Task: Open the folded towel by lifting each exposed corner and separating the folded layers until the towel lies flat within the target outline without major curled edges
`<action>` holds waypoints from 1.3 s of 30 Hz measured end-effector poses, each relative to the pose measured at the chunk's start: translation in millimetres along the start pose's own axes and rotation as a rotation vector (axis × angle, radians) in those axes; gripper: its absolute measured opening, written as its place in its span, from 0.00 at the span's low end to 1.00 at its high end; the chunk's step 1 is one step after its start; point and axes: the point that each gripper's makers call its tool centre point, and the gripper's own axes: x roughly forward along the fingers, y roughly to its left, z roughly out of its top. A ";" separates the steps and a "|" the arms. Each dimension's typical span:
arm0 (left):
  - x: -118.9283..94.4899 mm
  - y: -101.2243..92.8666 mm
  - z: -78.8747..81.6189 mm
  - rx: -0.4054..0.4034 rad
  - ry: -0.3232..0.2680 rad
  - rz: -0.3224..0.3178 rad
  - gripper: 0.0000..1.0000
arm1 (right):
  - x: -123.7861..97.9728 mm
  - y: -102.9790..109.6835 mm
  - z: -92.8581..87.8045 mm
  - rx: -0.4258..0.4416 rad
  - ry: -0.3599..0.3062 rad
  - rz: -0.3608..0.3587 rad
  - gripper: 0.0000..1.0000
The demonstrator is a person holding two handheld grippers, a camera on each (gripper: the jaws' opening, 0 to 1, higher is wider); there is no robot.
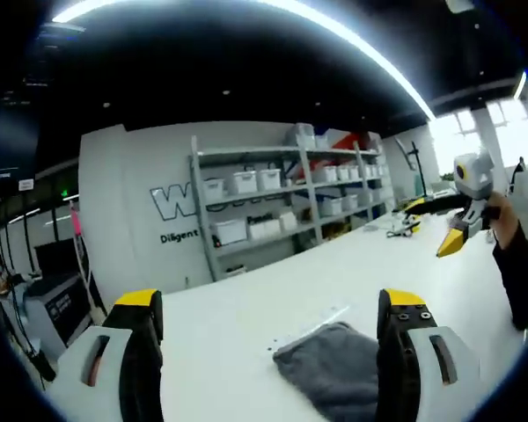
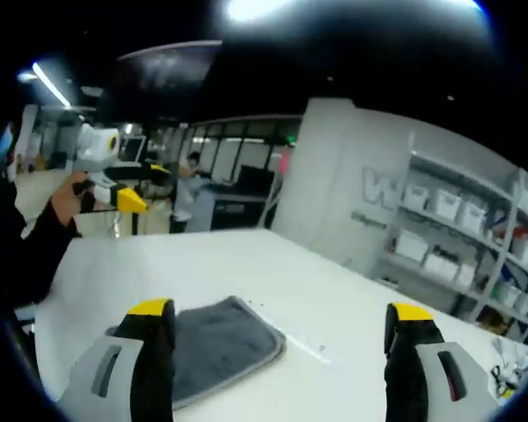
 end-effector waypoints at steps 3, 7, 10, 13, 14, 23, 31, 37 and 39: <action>-6.4 -1.3 9.2 -0.015 -0.031 -0.020 1.00 | -9.0 -5.8 7.4 0.048 -0.021 -0.030 1.00; -15.5 -3.1 18.7 -0.023 -0.057 -0.031 1.00 | -26.1 -9.0 17.9 0.068 -0.061 -0.035 1.00; -15.0 -1.5 17.1 0.002 -0.048 -0.022 1.00 | -35.0 -13.4 23.4 0.070 -0.085 -0.053 1.00; -10.3 -3.3 6.7 0.019 -0.014 -0.042 1.00 | -37.2 -11.9 22.6 0.054 -0.085 -0.044 1.00; -8.8 -4.2 2.5 0.024 0.003 -0.049 1.00 | -37.0 -11.2 21.9 0.052 -0.082 -0.041 1.00; -10.7 -18.8 -3.8 0.106 0.045 -0.071 1.00 | -20.6 -5.8 5.6 0.026 -0.030 0.008 1.00; -24.1 -46.1 -8.5 0.310 0.078 0.019 1.00 | -5.7 -11.5 7.5 0.036 -0.049 0.026 1.00; -41.7 -70.8 -3.9 0.425 0.065 0.067 1.00 | 12.8 -17.6 6.9 0.039 -0.055 0.049 1.00; -45.1 -76.4 -4.8 0.442 0.070 0.069 1.00 | 17.3 -18.8 6.7 0.038 -0.058 0.051 1.00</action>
